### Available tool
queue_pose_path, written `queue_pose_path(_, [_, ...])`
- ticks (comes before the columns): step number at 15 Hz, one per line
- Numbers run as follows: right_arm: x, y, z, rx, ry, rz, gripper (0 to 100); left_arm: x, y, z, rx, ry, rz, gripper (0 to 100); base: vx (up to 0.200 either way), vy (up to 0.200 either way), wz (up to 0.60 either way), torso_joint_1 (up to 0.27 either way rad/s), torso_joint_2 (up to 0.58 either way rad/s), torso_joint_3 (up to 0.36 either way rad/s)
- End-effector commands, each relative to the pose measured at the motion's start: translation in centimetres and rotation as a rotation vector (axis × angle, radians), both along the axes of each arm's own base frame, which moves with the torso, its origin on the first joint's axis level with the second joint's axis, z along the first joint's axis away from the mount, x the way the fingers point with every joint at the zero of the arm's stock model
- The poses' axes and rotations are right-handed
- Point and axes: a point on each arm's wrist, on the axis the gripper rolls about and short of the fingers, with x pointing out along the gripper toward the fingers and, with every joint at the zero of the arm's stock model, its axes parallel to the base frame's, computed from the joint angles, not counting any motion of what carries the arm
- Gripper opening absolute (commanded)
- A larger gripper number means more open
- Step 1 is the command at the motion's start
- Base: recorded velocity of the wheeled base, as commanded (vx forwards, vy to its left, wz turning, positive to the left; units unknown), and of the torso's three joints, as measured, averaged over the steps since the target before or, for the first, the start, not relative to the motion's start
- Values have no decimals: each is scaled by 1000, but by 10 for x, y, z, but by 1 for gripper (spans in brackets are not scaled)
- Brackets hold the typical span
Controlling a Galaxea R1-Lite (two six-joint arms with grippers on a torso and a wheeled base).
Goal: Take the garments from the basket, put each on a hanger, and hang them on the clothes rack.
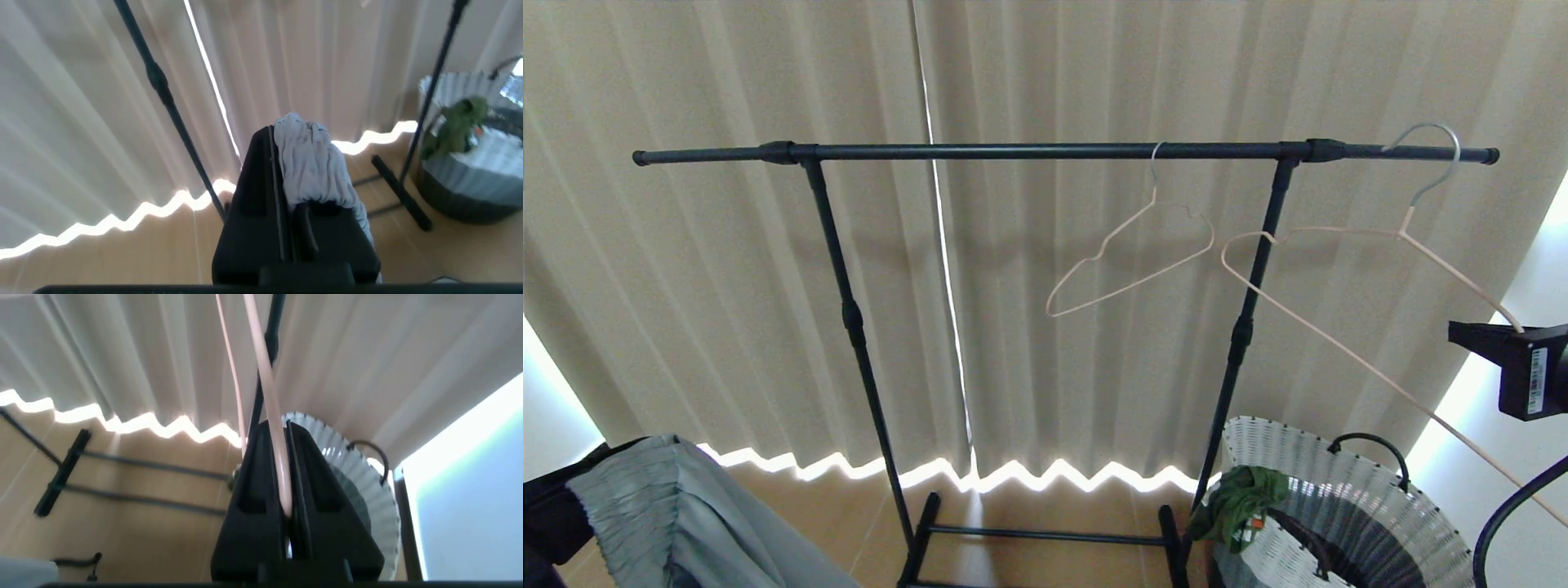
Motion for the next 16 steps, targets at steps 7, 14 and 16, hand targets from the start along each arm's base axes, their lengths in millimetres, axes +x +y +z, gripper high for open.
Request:
queue_pose_path(7, [0,0,0,54,-56,5,0,2,-1,-16,71,26,-25,0,0,0,0,0,0,0])
queue_pose_path(14, [5,21,2,207,-153,361,0,87,-21,51,53,-7,-6,0,0,0,0,0,0,0])
queue_pose_path(16, [3,39,-1,270,-111,443,0,111,-28,59,58,1,18,0,0,0,0,0,0,0])
